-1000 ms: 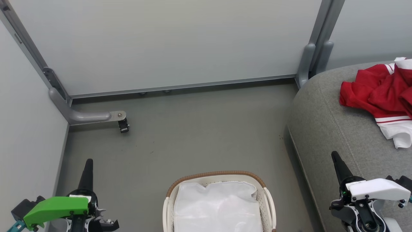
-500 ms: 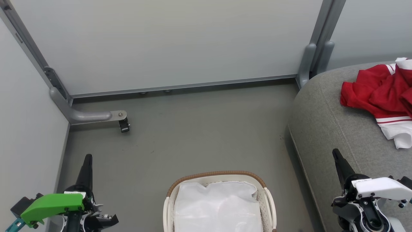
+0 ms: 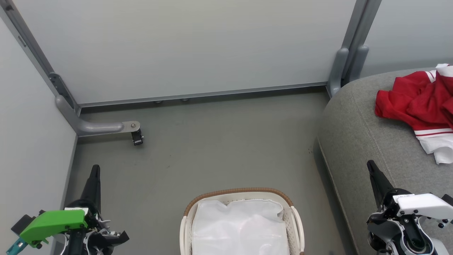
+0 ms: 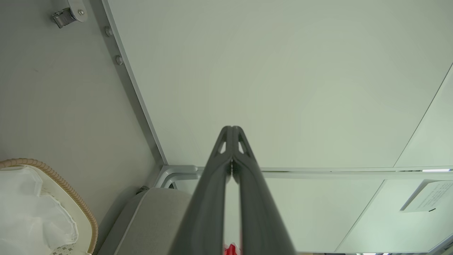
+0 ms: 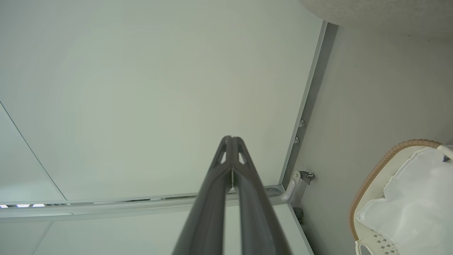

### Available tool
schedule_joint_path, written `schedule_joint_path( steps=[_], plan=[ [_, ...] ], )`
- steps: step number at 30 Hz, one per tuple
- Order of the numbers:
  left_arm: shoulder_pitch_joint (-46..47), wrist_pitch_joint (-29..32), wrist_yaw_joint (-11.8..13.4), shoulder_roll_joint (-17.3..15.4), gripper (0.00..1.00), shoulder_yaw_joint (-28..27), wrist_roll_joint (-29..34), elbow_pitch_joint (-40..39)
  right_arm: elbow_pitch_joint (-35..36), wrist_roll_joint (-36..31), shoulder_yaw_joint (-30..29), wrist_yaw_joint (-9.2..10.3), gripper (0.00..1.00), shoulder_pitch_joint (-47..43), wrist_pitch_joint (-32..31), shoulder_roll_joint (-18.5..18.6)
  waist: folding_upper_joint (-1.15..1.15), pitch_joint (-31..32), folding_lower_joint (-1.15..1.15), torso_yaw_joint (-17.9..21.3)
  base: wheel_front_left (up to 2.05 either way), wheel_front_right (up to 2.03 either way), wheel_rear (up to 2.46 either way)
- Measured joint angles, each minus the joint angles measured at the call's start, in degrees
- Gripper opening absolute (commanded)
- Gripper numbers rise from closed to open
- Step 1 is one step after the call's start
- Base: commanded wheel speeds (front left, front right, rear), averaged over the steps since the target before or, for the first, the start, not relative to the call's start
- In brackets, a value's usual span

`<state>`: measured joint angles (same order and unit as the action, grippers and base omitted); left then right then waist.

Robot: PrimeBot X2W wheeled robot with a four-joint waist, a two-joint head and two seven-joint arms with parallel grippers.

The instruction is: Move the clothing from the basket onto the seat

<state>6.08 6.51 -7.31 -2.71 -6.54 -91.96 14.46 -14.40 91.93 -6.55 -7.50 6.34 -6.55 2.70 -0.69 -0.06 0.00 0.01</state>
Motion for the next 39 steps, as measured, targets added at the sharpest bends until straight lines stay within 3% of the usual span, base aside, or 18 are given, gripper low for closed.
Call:
schedule_joint_path(
  steps=[39],
  plan=[
    [0.1, 0.1, 0.0, 0.0, 0.00, 0.0, -0.3, 0.0, 0.1, 0.3, -0.1, 0.00, 0.00, 0.1, 0.0, 0.0, 0.00, 0.0, 0.00, 0.0, 0.00, 0.00, 0.00]
  ],
)
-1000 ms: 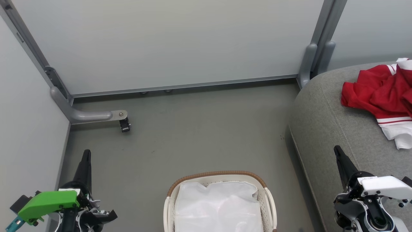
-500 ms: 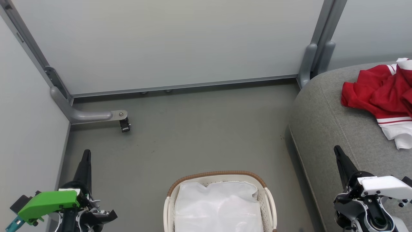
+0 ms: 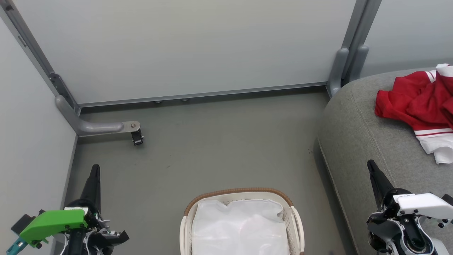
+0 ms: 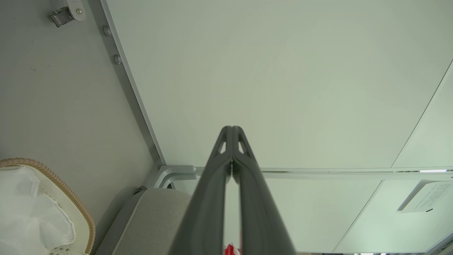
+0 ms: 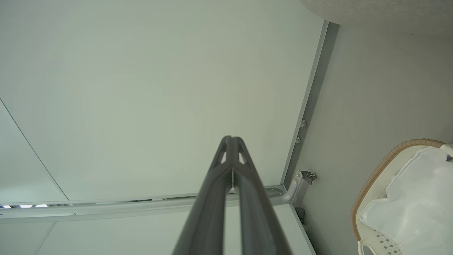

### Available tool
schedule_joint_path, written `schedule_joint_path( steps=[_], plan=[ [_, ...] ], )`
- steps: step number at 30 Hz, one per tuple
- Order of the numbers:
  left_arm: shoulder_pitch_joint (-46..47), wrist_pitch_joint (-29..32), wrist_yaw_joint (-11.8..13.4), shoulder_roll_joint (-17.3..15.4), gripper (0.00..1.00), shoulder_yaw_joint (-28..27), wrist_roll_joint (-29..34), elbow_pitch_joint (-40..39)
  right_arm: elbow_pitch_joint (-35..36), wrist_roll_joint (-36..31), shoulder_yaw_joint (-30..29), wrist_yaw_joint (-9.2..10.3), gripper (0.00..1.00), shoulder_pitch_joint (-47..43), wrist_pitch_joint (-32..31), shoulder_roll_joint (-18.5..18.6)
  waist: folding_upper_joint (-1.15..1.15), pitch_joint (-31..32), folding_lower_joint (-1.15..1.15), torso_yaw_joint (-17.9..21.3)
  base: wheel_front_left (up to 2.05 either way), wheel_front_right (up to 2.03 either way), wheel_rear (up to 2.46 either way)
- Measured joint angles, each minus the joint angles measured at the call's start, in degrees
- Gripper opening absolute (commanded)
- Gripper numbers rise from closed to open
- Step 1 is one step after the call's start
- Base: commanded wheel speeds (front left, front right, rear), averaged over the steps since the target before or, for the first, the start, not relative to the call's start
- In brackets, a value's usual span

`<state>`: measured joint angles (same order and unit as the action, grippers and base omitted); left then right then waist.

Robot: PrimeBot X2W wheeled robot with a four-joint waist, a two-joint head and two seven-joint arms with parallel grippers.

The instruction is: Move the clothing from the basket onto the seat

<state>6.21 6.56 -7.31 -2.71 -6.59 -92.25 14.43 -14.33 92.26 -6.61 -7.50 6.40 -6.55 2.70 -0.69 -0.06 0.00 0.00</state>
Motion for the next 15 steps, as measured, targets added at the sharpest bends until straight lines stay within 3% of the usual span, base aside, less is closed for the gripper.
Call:
schedule_joint_path(
  steps=[15],
  plan=[
    [0.0, 0.0, 0.0, 0.0, 0.00, 0.0, 0.0, 0.0, 0.0, 0.0, 0.0, 0.00, 0.00, 0.0, 0.0, 0.0, 0.00, 0.0, 0.00, 0.0, 0.00, 0.00, 0.00]
  ],
)
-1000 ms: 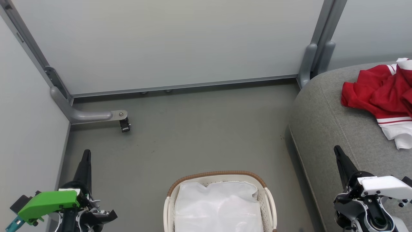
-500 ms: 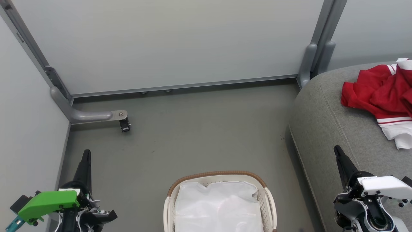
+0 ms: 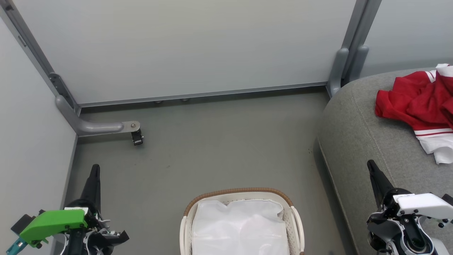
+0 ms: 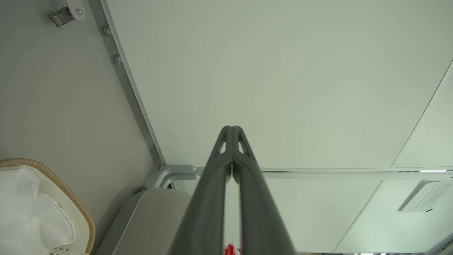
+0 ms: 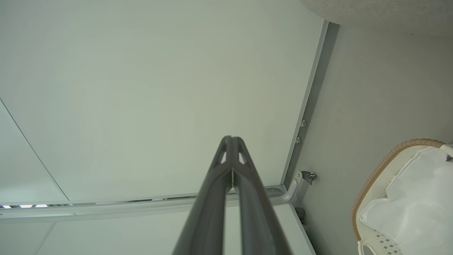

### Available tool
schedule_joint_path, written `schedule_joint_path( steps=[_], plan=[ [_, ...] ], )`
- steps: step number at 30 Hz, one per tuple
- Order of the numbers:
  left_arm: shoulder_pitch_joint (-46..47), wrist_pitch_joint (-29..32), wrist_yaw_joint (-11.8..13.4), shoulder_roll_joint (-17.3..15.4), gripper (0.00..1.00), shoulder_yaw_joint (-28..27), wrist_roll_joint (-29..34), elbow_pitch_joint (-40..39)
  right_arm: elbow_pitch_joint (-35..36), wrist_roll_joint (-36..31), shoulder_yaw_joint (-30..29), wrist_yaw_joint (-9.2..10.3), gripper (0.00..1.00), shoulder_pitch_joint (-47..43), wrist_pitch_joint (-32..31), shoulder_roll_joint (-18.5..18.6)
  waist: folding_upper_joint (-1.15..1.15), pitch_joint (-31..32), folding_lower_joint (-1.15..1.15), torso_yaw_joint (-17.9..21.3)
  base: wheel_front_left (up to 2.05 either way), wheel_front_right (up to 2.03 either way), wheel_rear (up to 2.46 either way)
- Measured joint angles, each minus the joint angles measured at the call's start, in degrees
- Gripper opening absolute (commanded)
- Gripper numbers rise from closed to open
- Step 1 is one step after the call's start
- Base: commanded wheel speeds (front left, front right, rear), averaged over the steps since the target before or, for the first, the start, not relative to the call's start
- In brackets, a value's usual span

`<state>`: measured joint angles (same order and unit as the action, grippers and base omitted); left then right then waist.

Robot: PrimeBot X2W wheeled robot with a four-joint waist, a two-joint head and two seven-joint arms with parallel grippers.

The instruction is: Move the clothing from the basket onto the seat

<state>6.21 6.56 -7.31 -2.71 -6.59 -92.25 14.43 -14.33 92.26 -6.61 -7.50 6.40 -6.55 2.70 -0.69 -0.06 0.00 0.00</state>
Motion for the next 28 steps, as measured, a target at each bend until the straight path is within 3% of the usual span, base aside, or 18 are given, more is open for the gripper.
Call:
schedule_joint_path(
  steps=[28],
  plan=[
    [0.0, 0.0, 0.0, 0.0, 0.00, 0.0, 0.0, 0.0, 0.0, 0.0, 0.0, 0.00, 0.00, 0.0, 0.0, 0.0, 0.00, 0.0, 0.00, 0.0, 0.00, 0.00, 0.00]
  ],
)
